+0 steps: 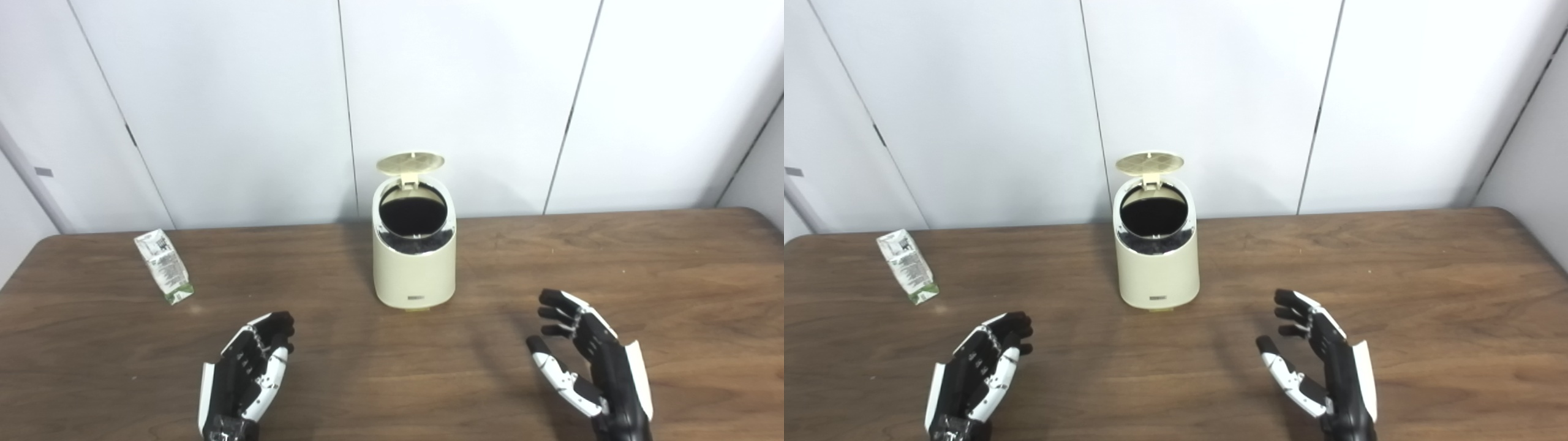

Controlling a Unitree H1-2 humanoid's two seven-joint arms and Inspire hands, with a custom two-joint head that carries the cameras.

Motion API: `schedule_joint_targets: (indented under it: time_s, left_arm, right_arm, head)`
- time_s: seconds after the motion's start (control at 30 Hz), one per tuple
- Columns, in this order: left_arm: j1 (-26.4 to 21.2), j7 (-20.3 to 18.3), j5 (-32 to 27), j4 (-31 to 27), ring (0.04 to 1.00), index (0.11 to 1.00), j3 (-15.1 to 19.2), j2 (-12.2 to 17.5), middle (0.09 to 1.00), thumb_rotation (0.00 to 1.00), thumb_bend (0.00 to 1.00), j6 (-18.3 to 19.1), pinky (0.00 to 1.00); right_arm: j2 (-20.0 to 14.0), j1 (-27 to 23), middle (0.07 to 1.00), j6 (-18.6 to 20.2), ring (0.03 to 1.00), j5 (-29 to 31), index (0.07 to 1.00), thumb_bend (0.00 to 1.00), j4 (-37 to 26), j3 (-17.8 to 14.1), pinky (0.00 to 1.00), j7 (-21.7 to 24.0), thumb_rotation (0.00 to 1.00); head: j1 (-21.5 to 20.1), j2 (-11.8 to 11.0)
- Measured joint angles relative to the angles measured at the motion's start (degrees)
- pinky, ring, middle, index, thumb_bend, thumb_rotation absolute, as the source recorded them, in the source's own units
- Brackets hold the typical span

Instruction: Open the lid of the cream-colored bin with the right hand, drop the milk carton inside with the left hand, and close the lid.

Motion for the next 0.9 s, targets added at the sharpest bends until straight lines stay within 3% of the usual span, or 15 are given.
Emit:
schedule_joint_targets:
  time_s: [0.3, 0.43, 0.57, 0.63, 0.77, 0.83, 0.9]
  left_arm:
    - [0.1, -0.1, 0.0, 0.0, 0.726, 0.703, 0.0, 0.0, 0.723, 0.20, 0.26, 0.0, 0.67]
    - [0.3, -0.2, 0.0, -0.1, 0.683, 0.678, 0.0, 0.0, 0.692, 0.14, 0.28, -0.3, 0.62]
    - [0.9, -0.2, 0.5, -0.4, 0.678, 0.669, 0.0, 0.4, 0.678, 0.36, 0.41, -3.0, 0.60]
    - [1.1, -0.3, 0.6, -1.6, 0.696, 0.701, 0.3, 1.1, 0.706, 0.40, 0.61, -3.6, 0.62]
    - [-2.0, -0.2, 3.1, -6.6, 0.705, 0.738, 3.3, 5.6, 0.737, 0.41, 0.67, -4.5, 0.63]
    - [-5.0, 0.2, 6.0, -9.8, 0.709, 0.749, 5.9, 8.4, 0.738, 0.42, 0.69, -3.7, 0.64]
    - [-8.2, 0.4, 7.8, -13.0, 0.718, 0.754, 8.4, 11.4, 0.737, 0.39, 0.72, -1.8, 0.64]
  right_arm:
    - [-0.2, -0.7, 0.746, -1.2, 0.713, -0.1, 0.728, 0.24, 0.8, -1.0, 0.62, 0.8, 0.30]
    - [-0.3, -0.7, 0.743, -1.3, 0.712, -0.6, 0.727, 0.23, 0.9, -1.1, 0.61, 1.1, 0.31]
    - [-0.3, -0.8, 0.747, -1.6, 0.717, 0.4, 0.729, 0.21, 1.1, -1.4, 0.62, 1.9, 0.21]
    - [-0.3, -0.9, 0.747, -1.7, 0.719, 1.2, 0.729, 0.20, 1.2, -1.8, 0.63, 2.3, 0.21]
    - [-1.1, -0.8, 0.761, -1.5, 0.743, 3.1, 0.740, 0.20, 1.2, -3.3, 0.68, 3.5, 0.24]
    - [-2.0, -0.7, 0.766, -1.4, 0.751, 4.5, 0.738, 0.22, 1.4, -4.0, 0.68, 4.3, 0.27]
    - [-2.5, -0.6, 0.764, -1.4, 0.752, 5.5, 0.732, 0.21, 1.6, -5.1, 0.67, 4.6, 0.23]
  head:
    - [2.4, -0.4]
    - [3.2, -0.7]
    - [4.2, -1.1]
    - [4.7, -1.2]
    - [6.9, -1.1]
    - [8.4, -1.1]
    - [10.5, -1.1]
